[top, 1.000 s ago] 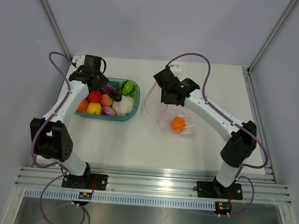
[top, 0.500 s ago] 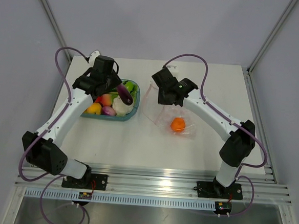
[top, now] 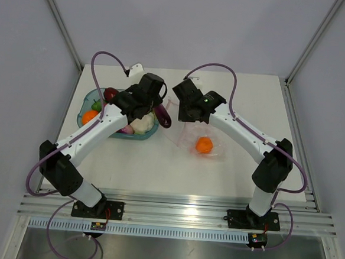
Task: Place the food in the zip-top bag and seal the zipper
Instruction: Pick up the fake vegetable from the bin, then place the fake vegetable in the zipper food storage bag.
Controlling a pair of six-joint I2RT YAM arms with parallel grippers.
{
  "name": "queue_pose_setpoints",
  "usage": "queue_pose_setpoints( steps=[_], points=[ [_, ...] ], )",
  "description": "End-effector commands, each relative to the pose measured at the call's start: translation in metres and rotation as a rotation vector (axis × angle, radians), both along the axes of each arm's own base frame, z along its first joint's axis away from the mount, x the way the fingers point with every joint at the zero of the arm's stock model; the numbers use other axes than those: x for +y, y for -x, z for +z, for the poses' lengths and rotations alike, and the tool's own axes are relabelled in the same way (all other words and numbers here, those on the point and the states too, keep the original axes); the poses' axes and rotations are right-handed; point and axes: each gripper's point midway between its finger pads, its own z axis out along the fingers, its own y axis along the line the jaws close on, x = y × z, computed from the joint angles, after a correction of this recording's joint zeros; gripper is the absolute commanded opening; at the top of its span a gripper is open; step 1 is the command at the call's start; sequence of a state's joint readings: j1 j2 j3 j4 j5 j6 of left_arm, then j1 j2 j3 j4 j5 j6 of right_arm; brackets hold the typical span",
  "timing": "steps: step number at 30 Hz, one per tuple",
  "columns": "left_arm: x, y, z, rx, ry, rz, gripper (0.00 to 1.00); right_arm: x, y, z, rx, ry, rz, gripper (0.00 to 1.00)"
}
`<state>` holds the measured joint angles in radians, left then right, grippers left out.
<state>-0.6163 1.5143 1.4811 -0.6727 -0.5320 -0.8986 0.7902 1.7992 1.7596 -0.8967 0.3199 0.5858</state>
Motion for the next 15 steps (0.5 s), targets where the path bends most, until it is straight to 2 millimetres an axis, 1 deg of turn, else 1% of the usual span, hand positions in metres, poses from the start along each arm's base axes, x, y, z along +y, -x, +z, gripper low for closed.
queue_pose_setpoints(
  steps=[1,2,3,5,6,7,8,10,11,12,13,15],
  points=[
    [-0.006,-0.007,0.034,-0.185,0.002,0.127,0.13,0.015,-0.002,0.031,-0.056,-0.107,0.004,0.00],
    [-0.009,-0.005,0.032,-0.197,-0.006,0.133,0.13,0.016,-0.001,0.029,-0.049,-0.112,0.011,0.00],
    [-0.012,0.000,0.028,-0.215,-0.035,0.156,0.13,0.016,0.000,0.032,-0.052,-0.126,0.010,0.00],
    [-0.017,0.002,0.024,-0.239,-0.036,0.172,0.14,0.019,0.002,0.032,-0.044,-0.147,0.019,0.00],
    [-0.016,0.003,0.021,-0.244,-0.044,0.186,0.14,0.020,0.004,0.035,-0.046,-0.162,0.018,0.00],
    [-0.020,0.004,0.014,-0.242,-0.042,0.180,0.14,0.021,0.004,0.036,-0.046,-0.170,0.019,0.00],
    [-0.021,0.005,0.009,-0.237,-0.043,0.180,0.15,0.020,0.005,0.034,-0.043,-0.171,0.016,0.00],
    [-0.021,0.008,0.000,-0.234,-0.053,0.183,0.15,0.019,0.006,0.041,-0.060,-0.199,0.003,0.00],
    [-0.021,0.008,-0.002,-0.234,-0.054,0.183,0.15,0.018,0.007,0.038,-0.058,-0.197,-0.002,0.00],
    [-0.020,0.009,-0.003,-0.236,-0.055,0.188,0.15,0.016,0.008,0.043,-0.067,-0.214,-0.015,0.00],
    [-0.018,0.011,-0.008,-0.231,-0.059,0.193,0.15,0.016,0.008,0.042,-0.072,-0.220,-0.020,0.00],
    [-0.017,0.012,-0.008,-0.234,-0.055,0.193,0.16,0.014,0.009,0.046,-0.081,-0.239,-0.030,0.00]
  ],
)
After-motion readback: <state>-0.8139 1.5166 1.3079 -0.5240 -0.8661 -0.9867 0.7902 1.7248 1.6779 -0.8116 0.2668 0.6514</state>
